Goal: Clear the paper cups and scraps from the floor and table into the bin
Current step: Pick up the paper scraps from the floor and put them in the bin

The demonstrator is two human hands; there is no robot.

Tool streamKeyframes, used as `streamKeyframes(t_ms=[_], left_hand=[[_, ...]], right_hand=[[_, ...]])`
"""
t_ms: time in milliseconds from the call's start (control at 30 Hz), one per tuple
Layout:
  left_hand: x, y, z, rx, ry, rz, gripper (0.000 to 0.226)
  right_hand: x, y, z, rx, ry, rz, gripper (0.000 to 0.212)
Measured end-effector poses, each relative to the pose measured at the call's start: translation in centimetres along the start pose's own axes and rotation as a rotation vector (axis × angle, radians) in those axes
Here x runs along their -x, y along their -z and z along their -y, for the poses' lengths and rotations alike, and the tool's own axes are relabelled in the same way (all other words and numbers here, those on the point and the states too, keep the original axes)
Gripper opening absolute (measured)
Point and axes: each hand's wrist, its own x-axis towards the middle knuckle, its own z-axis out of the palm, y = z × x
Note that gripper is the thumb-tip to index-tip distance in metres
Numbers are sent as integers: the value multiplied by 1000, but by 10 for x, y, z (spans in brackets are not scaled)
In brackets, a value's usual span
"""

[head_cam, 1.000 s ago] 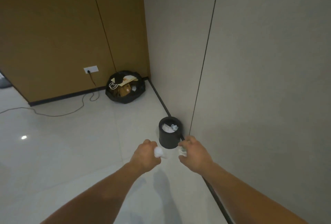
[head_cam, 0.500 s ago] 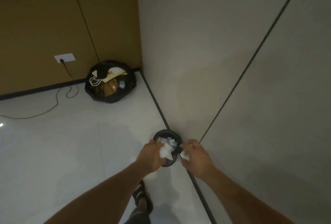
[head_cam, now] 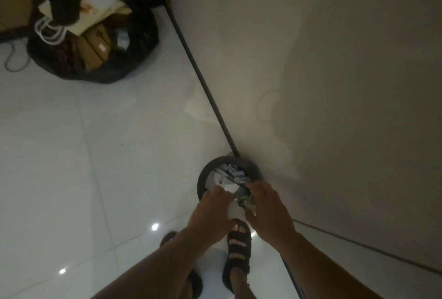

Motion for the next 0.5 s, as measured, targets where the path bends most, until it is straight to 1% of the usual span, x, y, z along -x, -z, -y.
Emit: streamKeyframes(t_ms=[133,200,300,367,433,500], left_hand=[[-69,-61,56,-18,-17,-32,41],[-93,-86,78,-126,-50,-41,47],[-114,-114,107,-401,-109,-90,67],[-119,-126,122,-504,-129,-129,84],[-117,-133,134,-537,-125,-151,103],[-112,-132,139,-503,-95,-119,118]], right_hand=[[-69,-75,-45,54,45,21,61],[-94,-104,-60,43,61,3,65],[-121,-136,-73,169,110,-24,73],[-130,-149,-77,242,150,-51,79],[-132,-156,-76,286,165,-47,84],[-125,-155,-72,296,144,-39,86]])
